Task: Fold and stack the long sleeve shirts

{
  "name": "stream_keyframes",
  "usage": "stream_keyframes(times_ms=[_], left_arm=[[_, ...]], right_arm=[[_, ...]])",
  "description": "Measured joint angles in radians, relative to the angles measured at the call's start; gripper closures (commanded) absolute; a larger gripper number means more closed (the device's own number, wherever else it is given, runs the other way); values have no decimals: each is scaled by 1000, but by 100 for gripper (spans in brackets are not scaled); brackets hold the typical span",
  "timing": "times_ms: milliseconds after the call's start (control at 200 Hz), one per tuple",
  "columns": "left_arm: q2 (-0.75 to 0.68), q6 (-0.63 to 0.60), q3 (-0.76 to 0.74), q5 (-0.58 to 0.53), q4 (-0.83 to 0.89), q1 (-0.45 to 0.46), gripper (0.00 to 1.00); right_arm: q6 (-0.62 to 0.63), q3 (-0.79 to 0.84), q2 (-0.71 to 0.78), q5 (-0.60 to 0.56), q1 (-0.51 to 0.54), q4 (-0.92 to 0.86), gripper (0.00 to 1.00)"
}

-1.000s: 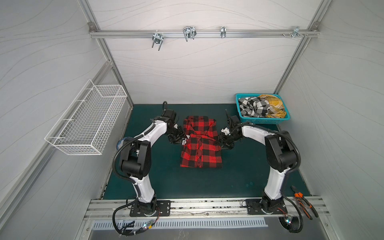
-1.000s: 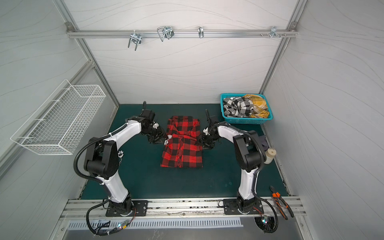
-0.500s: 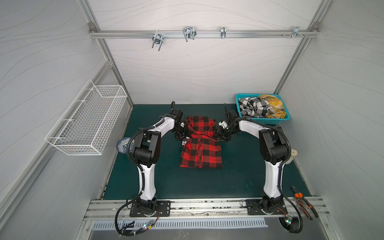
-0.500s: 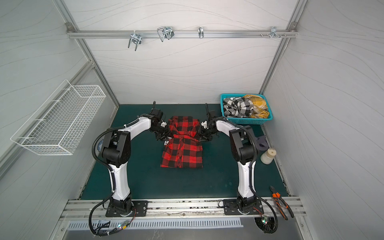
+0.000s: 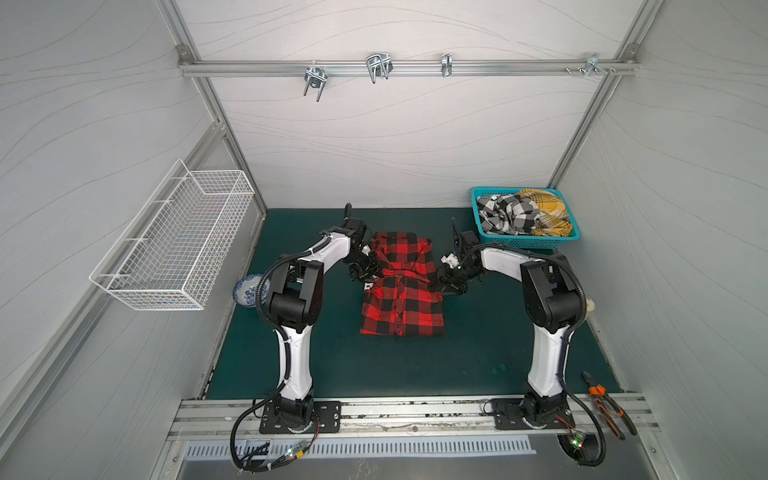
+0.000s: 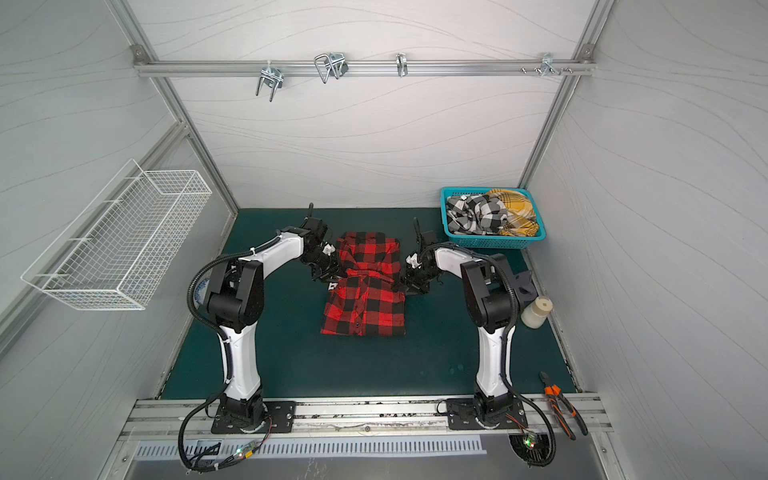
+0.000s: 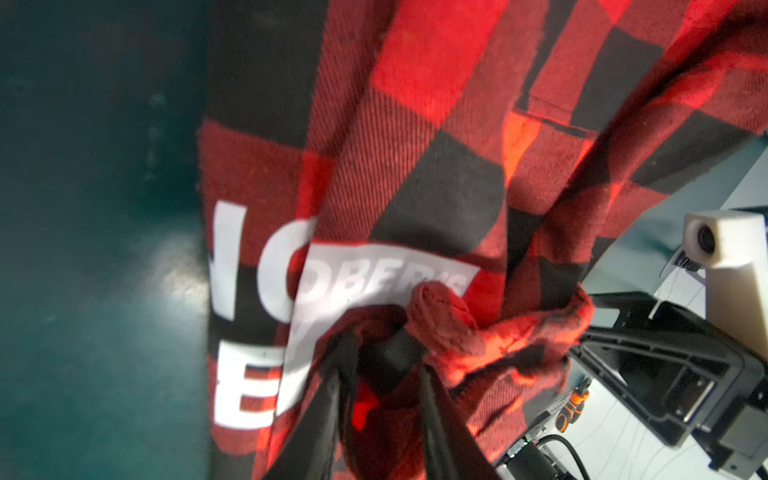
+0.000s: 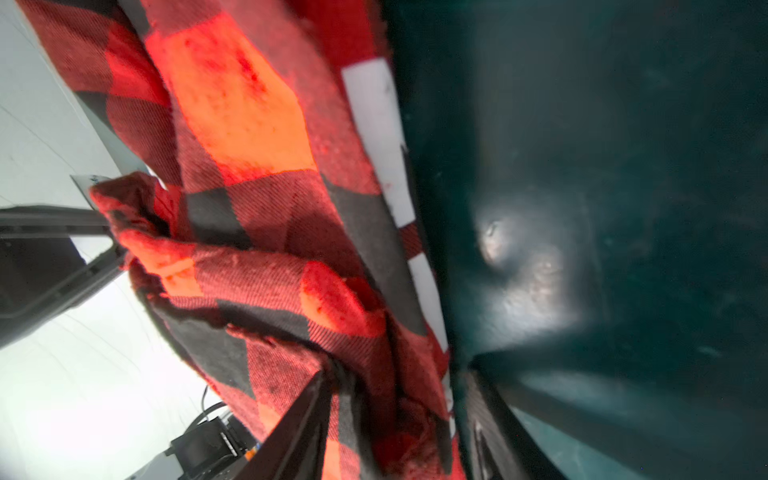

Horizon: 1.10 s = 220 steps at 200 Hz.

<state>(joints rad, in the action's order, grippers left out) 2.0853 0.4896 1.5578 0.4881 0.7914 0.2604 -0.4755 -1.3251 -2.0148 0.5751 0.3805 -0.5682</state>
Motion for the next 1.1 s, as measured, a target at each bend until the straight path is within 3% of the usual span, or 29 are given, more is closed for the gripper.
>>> stream_keyframes(times_ms=[85, 270, 435, 565, 835, 1100], left_arm=[[20, 0, 15, 0, 3, 6, 71], [23, -4, 28, 0, 13, 18, 88], [23, -11, 47, -3, 21, 18, 100], [23, -15, 48, -5, 21, 19, 100], [-14, -25, 42, -51, 20, 19, 100], [-256, -21, -101, -130, -37, 15, 100]], right_arm=[[4, -10, 2, -21, 14, -20, 44], [4, -20, 25, -67, 26, -66, 53], [17, -62, 28, -97, 35, -97, 78], [24, -102, 25, -95, 40, -98, 100], [30, -143, 18, -82, 43, -82, 100], [27, -133, 96, -74, 55, -50, 100]])
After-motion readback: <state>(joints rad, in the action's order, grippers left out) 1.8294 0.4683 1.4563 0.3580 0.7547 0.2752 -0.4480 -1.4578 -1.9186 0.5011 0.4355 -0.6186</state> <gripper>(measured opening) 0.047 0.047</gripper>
